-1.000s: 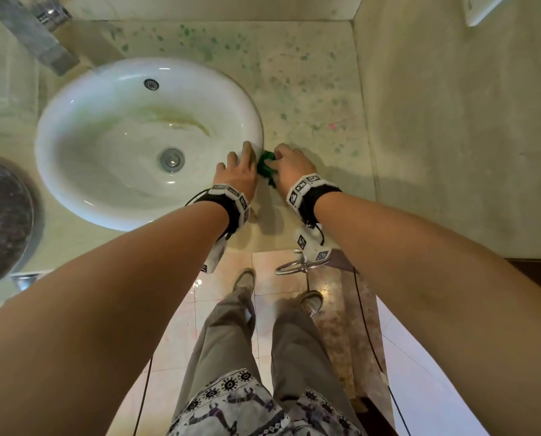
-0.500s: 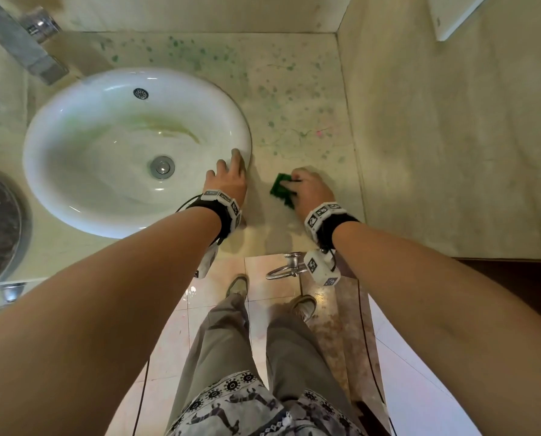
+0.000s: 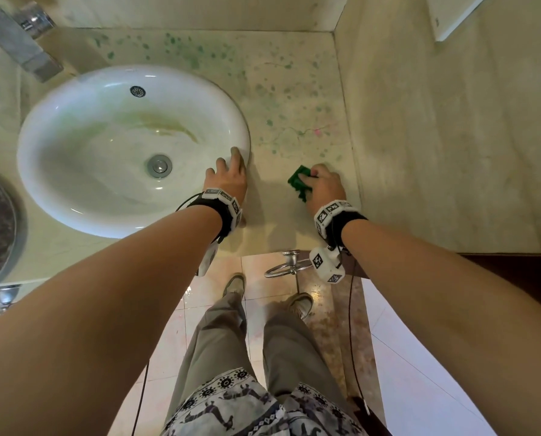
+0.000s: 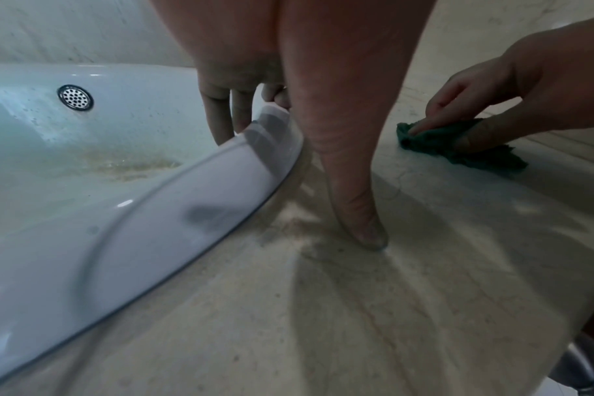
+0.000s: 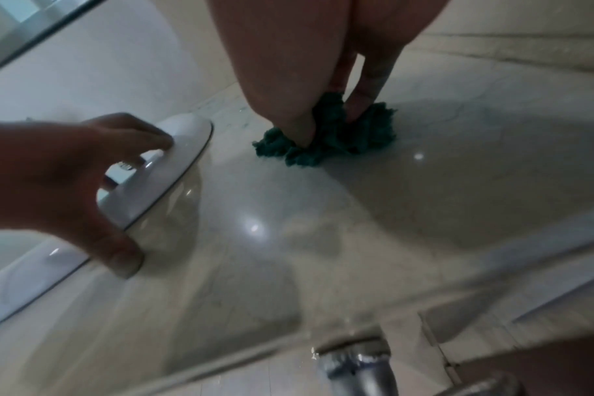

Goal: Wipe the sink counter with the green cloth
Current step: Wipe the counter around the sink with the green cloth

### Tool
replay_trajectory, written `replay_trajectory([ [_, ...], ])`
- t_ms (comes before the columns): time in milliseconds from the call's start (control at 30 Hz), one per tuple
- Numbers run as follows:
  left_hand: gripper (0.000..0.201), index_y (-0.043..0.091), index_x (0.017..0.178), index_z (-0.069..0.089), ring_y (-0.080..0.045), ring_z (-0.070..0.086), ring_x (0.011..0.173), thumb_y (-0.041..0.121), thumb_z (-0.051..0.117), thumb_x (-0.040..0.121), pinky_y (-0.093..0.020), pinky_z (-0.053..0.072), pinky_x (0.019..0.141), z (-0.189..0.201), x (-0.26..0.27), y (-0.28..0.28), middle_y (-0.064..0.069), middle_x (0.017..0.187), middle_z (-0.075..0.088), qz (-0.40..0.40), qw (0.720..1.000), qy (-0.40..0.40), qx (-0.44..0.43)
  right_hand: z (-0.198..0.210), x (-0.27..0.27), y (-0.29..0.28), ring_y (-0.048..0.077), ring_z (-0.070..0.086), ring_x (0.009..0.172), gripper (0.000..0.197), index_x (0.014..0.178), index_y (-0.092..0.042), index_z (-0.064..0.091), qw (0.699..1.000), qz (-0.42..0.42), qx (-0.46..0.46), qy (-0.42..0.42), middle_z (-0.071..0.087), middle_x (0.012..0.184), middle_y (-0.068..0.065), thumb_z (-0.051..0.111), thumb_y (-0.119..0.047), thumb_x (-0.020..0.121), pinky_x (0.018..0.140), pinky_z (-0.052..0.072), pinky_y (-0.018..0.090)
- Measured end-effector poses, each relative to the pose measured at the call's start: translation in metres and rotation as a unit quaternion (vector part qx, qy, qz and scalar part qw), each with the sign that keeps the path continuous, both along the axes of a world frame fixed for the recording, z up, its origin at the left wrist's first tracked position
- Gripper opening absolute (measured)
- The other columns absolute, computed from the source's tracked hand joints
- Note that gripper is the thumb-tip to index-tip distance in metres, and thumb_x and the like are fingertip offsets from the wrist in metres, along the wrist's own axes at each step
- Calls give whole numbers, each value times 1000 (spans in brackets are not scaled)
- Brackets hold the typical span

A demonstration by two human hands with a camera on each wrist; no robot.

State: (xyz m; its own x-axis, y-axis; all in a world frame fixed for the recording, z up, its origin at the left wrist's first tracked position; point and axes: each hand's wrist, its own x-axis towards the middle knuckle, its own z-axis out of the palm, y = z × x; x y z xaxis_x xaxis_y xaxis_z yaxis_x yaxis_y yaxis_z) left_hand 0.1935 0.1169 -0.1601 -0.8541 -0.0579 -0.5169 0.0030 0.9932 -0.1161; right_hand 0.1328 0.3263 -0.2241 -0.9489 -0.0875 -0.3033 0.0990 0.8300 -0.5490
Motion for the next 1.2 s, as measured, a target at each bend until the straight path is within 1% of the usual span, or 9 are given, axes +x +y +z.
replay_trajectory([
  [100, 145, -4, 147, 18, -35, 42, 111, 60, 91, 39, -40, 45, 83, 2, -1, 0, -19, 150, 8, -4, 1000, -6, -1, 3, 16, 0, 16, 45, 85, 25, 115, -22, 61, 995, 86, 57, 1, 53, 117, 5, 55, -31, 92, 72, 37, 21],
  [233, 145, -4, 147, 16, -36, 40, 115, 61, 91, 41, -42, 46, 88, 3, -2, 1, -19, 152, 3, -13, 1000, -8, 10, 8, 32, 7, 27, 44, 117, 40, 128, -23, 60, 968, 220, 117, 12, 49, 135, 3, 60, -15, 89, 98, 43, 34],
  [333, 148, -4, 149, 13, -36, 41, 114, 63, 89, 41, -42, 46, 88, 3, -2, 1, -19, 152, 2, -13, 1000, -11, 4, 4, 33, 17, 25, 49, 116, 41, 130, -29, 58, 979, 176, 101, -3, 48, 136, 5, 60, -21, 90, 102, 43, 32],
  [467, 145, -3, 149, 14, -34, 43, 113, 56, 92, 42, -39, 46, 85, -1, -3, 2, -17, 153, 3, 0, 1000, -5, -6, 8, 23, 25, 26, 62, 89, 28, 114, -30, 61, 993, 40, 104, 35, 55, 113, 9, 59, -38, 87, 85, 55, 37],
  [500, 141, -3, 149, 15, -34, 44, 112, 53, 92, 44, -37, 46, 84, -3, -3, 2, -17, 154, 4, 5, 1000, 0, -9, 13, 17, 27, 29, 63, 90, 28, 113, -28, 61, 994, -8, 109, 25, 55, 113, 10, 59, -37, 87, 85, 55, 40],
  [600, 140, -3, 149, 16, -34, 45, 112, 51, 93, 44, -37, 45, 82, -5, -3, 3, -16, 153, 6, 6, 1000, 0, -11, 21, 7, 34, 31, 44, 125, 42, 130, -21, 54, 984, -38, 173, -21, 43, 138, 13, 55, -14, 89, 104, 40, 43],
  [700, 142, -3, 148, 16, -34, 46, 111, 55, 92, 43, -37, 47, 83, -6, -3, 2, -17, 154, 8, 4, 1000, 7, -15, 25, 6, 29, 33, 24, 139, 50, 141, -19, 42, 968, -89, 234, -33, 24, 153, 7, 51, -12, 93, 115, 27, 46],
  [900, 150, -4, 149, 12, -34, 44, 110, 58, 92, 38, -39, 46, 81, -6, -3, 1, -18, 153, 5, 1, 1000, -3, -14, 24, 10, 14, 39, 22, 136, 60, 148, -22, 29, 953, -91, 268, -105, 10, 155, 6, 51, -19, 93, 113, 26, 42],
  [1200, 144, -4, 150, 10, -35, 44, 112, 56, 90, 46, -39, 46, 84, -6, -4, 2, -17, 156, 3, 4, 1000, 3, -8, 21, -25, -2, 37, 13, 143, 65, 151, -10, 16, 945, -125, 282, -104, 2, 158, 14, 47, -26, 97, 117, 17, 40],
])
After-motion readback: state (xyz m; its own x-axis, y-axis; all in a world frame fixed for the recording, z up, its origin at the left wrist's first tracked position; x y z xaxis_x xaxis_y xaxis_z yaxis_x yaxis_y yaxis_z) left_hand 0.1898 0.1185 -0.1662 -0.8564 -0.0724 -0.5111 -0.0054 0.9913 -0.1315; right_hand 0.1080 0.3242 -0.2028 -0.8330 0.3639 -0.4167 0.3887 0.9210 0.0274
